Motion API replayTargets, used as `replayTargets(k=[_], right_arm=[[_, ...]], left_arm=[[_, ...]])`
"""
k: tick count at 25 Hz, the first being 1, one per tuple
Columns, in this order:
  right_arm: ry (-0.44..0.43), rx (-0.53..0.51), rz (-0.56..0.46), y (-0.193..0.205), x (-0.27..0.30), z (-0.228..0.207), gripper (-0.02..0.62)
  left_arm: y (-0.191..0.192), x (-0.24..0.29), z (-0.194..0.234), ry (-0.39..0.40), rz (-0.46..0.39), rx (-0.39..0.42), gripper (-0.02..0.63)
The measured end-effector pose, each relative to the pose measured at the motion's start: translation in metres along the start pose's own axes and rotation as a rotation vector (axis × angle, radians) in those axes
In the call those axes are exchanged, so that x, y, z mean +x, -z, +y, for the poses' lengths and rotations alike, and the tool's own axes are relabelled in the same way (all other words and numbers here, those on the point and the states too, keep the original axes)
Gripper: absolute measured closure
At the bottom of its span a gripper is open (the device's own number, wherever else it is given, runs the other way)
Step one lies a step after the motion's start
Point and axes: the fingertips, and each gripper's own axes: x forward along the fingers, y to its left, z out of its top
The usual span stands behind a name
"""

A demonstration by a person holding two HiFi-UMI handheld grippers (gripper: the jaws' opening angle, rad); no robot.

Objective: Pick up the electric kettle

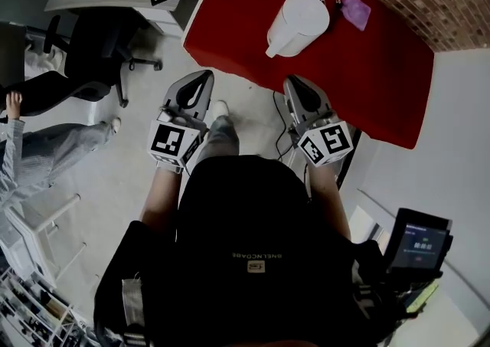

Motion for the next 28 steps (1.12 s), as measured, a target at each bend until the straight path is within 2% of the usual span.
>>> replayTargets(k=[11, 21, 28], right_arm=[[0.024, -0.003, -0.001, -0.012, 0.066, -0.002, 0.575], [0.037, -0.029, -0.020, -0.035, 0.126, 0.007, 0.560], [0.028, -0.036, -0.025, -0.046, 0.150, 0.012, 0.537]], left_arm=[[0.002, 0.024, 0.056, 0.050, 0.011, -0.013, 0.600], [-0.017, 0.037, 0.111, 0.102, -0.040, -0.041, 0.600], [-0.029, 0.044, 0.127, 0.135, -0.057, -0.024, 0.600]])
